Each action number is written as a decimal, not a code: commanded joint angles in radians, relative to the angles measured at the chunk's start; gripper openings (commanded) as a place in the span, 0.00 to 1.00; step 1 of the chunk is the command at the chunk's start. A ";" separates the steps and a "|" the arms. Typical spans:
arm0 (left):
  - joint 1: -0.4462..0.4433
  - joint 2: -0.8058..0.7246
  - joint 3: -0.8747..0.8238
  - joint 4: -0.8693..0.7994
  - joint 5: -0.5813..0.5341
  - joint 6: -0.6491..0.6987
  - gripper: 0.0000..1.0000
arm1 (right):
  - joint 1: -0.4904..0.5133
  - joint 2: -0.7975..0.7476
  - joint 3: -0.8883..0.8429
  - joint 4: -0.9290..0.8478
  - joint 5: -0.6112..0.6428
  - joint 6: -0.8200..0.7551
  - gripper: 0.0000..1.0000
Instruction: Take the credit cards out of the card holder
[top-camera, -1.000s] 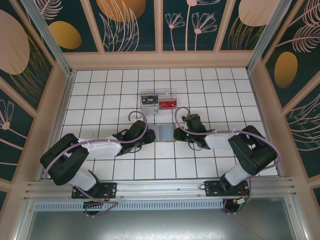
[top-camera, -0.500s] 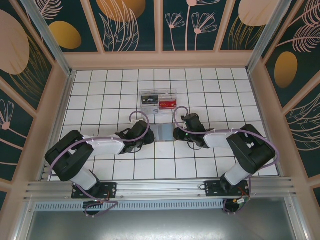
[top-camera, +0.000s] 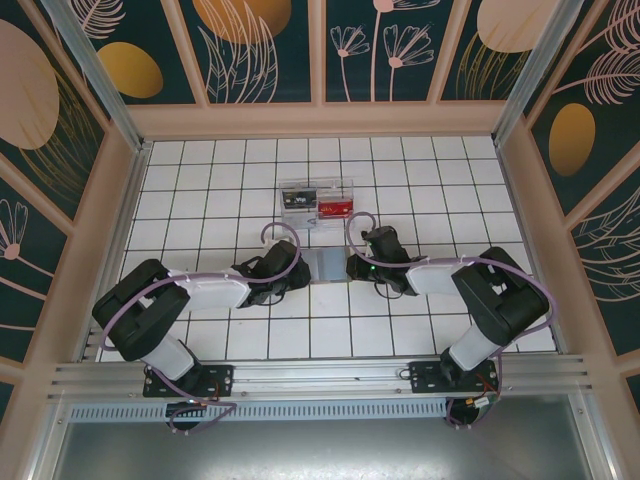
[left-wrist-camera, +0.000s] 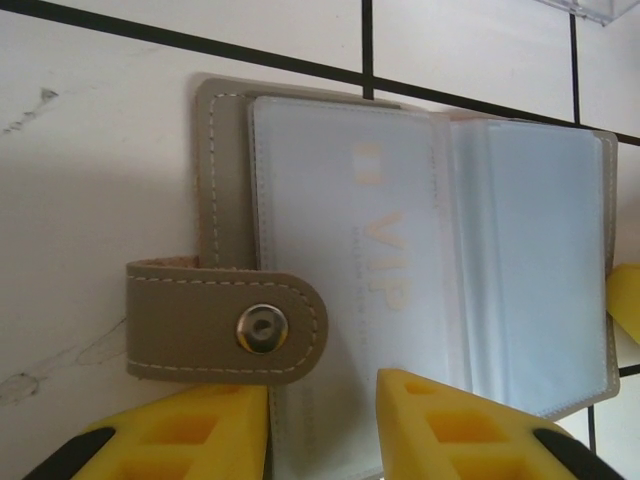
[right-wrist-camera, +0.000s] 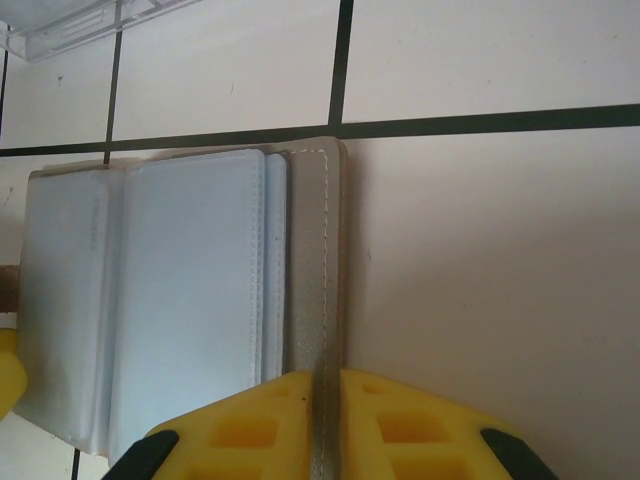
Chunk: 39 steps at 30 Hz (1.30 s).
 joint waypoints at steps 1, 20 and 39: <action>-0.007 0.001 0.017 0.049 0.046 0.021 0.34 | 0.023 0.047 0.017 -0.003 -0.033 -0.021 0.15; -0.006 -0.041 0.032 0.030 0.044 0.030 0.54 | 0.032 0.056 0.026 -0.007 -0.035 -0.024 0.15; -0.006 -0.034 0.071 -0.104 -0.079 0.025 0.55 | 0.037 0.063 0.037 -0.020 -0.028 -0.027 0.13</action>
